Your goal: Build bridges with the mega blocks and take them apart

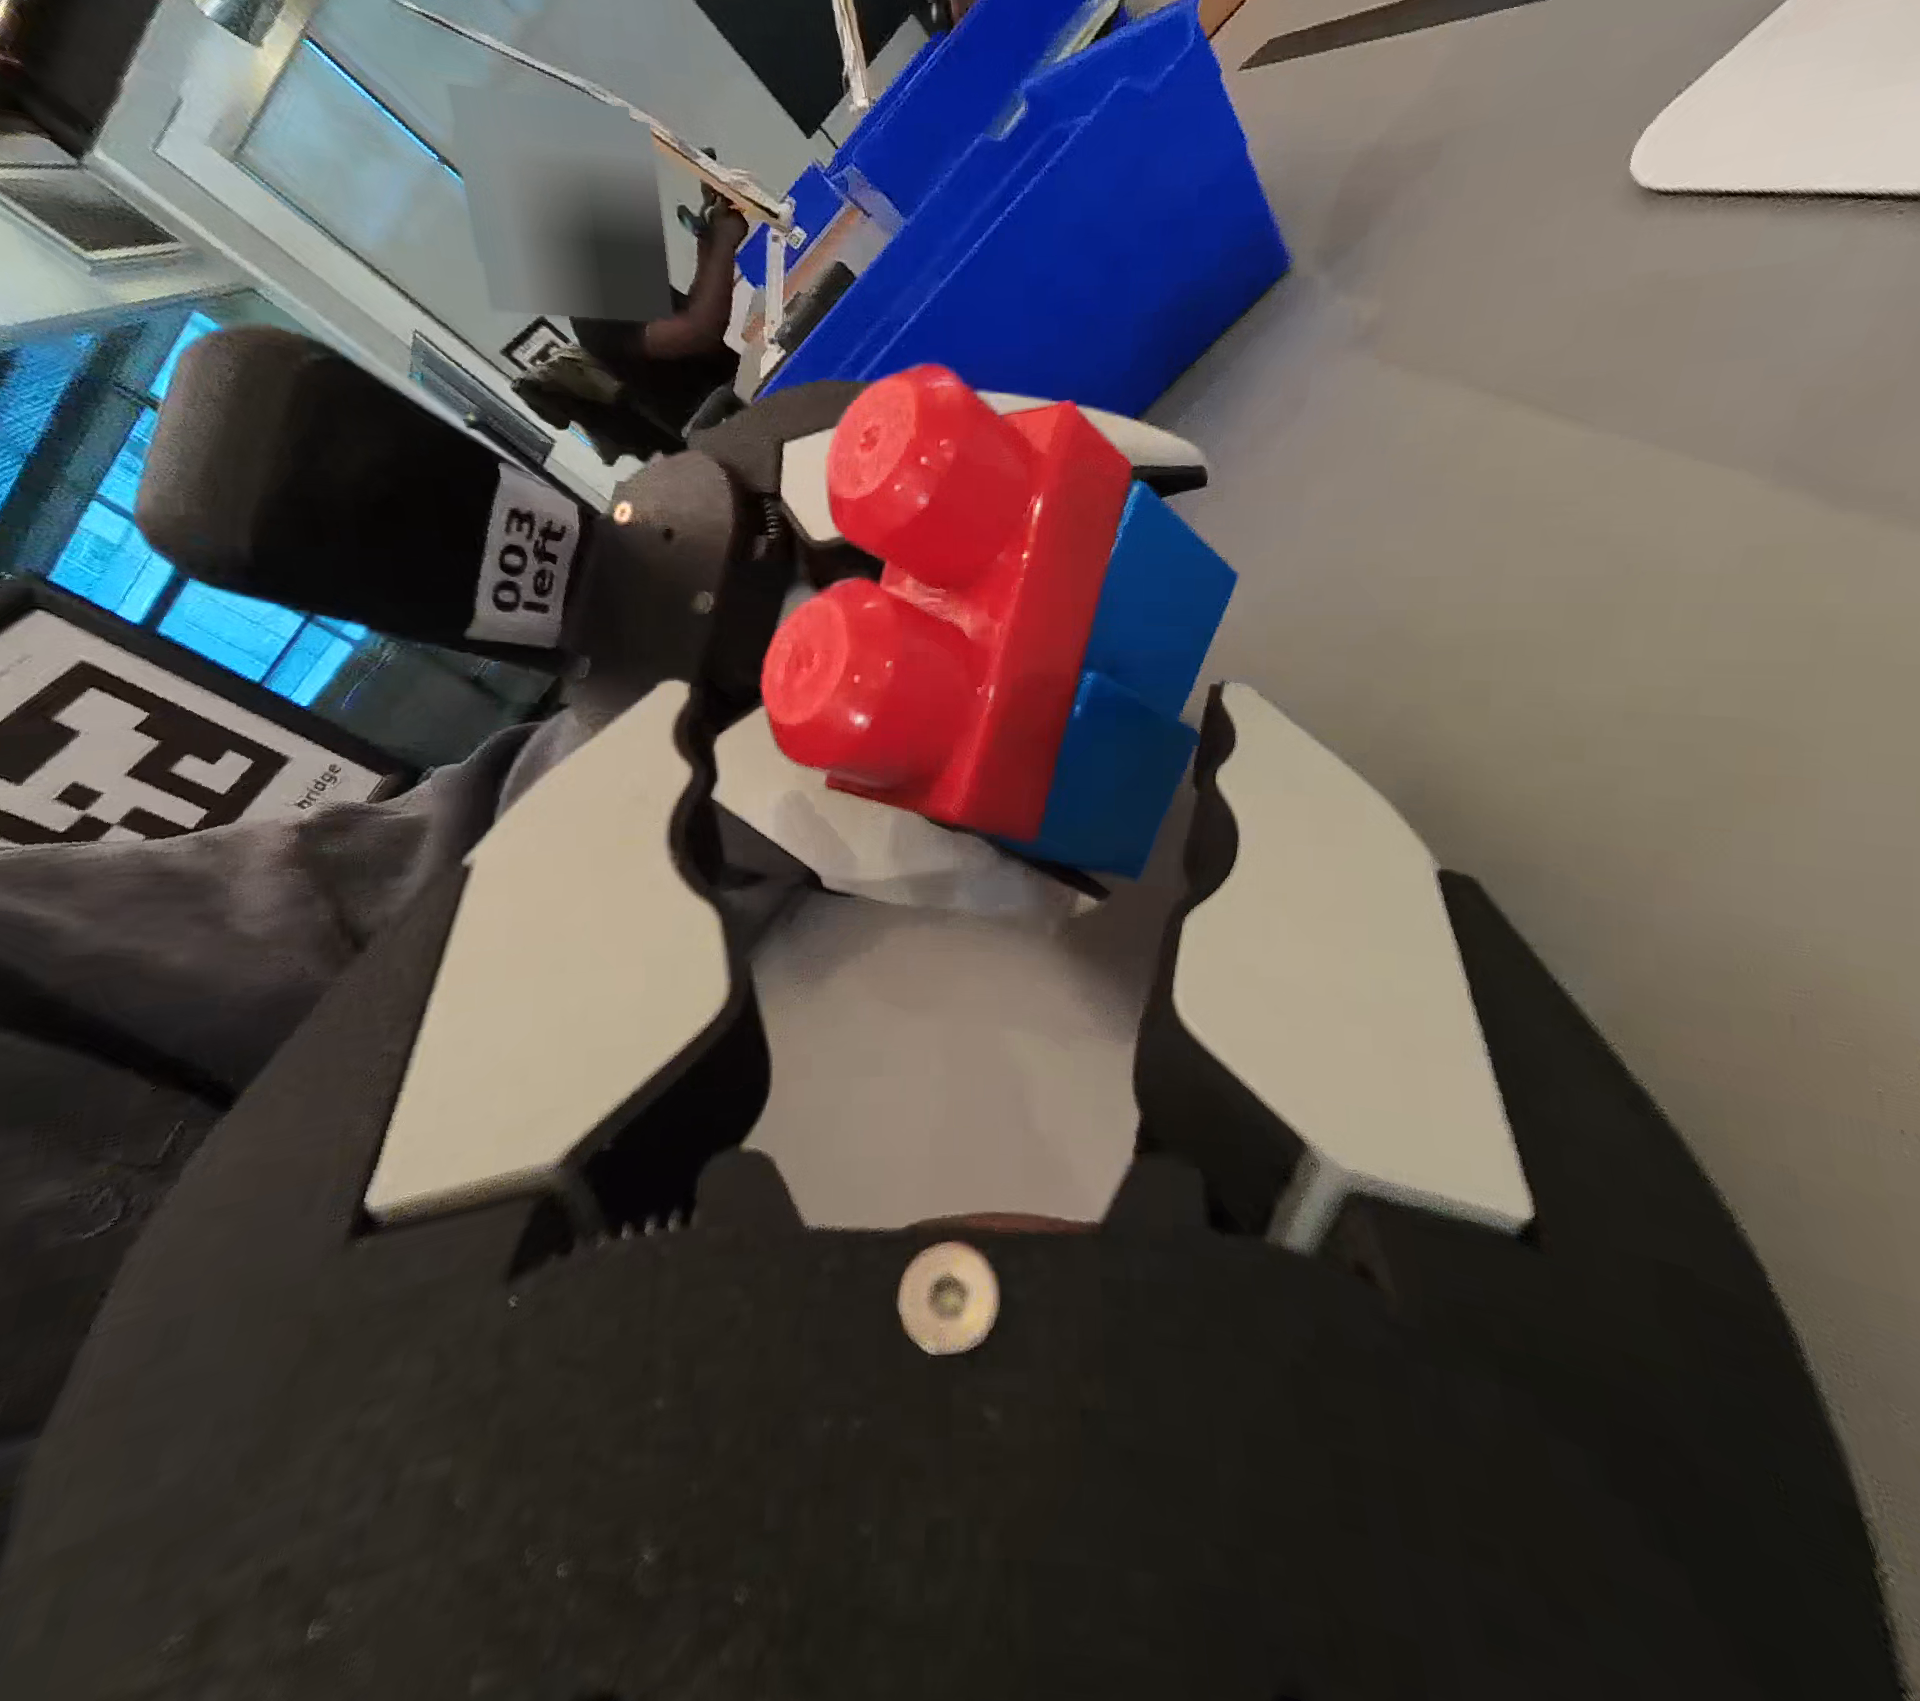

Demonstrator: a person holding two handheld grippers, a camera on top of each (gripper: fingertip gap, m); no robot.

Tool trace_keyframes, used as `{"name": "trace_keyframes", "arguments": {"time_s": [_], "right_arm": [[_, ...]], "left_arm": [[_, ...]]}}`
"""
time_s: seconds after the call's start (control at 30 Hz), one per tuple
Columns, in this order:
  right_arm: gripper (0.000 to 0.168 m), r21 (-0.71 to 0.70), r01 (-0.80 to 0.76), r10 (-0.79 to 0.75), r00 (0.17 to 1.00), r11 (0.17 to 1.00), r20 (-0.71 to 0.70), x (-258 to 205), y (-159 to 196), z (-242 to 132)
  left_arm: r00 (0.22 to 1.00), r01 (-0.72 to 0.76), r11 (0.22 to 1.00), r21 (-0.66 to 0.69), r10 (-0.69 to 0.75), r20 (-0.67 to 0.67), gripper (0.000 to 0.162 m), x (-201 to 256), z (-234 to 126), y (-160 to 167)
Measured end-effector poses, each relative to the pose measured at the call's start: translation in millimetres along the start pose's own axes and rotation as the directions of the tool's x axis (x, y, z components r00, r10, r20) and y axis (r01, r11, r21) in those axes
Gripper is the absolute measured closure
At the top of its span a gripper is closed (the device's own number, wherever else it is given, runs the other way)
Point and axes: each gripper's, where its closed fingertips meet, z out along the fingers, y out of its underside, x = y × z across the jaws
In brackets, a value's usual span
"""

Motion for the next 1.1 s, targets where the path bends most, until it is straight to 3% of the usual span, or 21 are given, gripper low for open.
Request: {"name": "trace_keyframes", "arguments": {"time_s": [0.1,0.17,0.23,0.3,0.47,0.6,0.7,0.87,1.03,1.1], "right_arm": [[0.080,-0.022,-0.133,0.134,0.983,0.991,0.121,-6.4,4.0,-1.1],[0.073,-0.110,-0.333,0.350,0.876,0.937,0.331,-22.8,10.4,-5.4],[0.073,-0.151,-0.454,0.471,0.765,0.878,0.439,-30.3,9.0,-9.9],[0.069,-0.186,-0.515,0.527,0.668,0.837,0.525,-40.8,5.2,-14.6],[0.060,-0.171,-0.548,0.521,0.584,0.819,0.623,-49.6,-5.8,-23.2],[0.059,-0.209,-0.552,0.544,0.560,0.807,0.625,-53.6,-1.2,-20.4],[0.073,-0.285,-0.499,0.551,0.541,0.818,0.635,-69.1,11.4,-14.7],[0.072,-0.274,-0.476,0.530,0.564,0.835,0.633,-68.9,14.2,-10.1],[0.076,-0.312,-0.329,0.453,0.685,0.891,0.571,-75.4,37.7,5.4],[0.076,-0.296,-0.341,0.451,0.669,0.892,0.591,-78.8,32.1,3.6]], "left_arm": [[0.999,-0.036,0.998,0.055,0.037,-0.026,0.086,8.9,-5.4,-8.9],[0.996,-0.062,0.992,0.112,0.068,-0.053,0.086,15.1,-10.5,-17.0],[0.994,-0.063,0.986,0.156,0.076,-0.080,0.086,19.8,-15.1,-23.2],[0.993,-0.066,0.978,0.199,0.083,-0.081,0.086,20.7,-20.8,-29.6],[0.996,-0.046,0.970,0.237,0.062,-0.062,0.087,15.1,-29.2,-35.3],[0.993,-0.004,0.961,0.278,0.035,-0.109,0.087,20.0,-35.1,-42.6],[0.993,-0.026,0.965,0.262,0.056,-0.106,0.086,23.8,-30.6,-39.8],[0.992,-0.025,0.966,0.259,0.056,-0.115,0.086,24.0,-29.6,-36.2],[0.984,-0.143,0.978,0.152,0.158,-0.086,0.071,37.4,-18.5,-22.4],[0.989,-0.121,0.977,0.176,0.134,-0.064,0.073,32.5,-22.9,-28.3]]}}
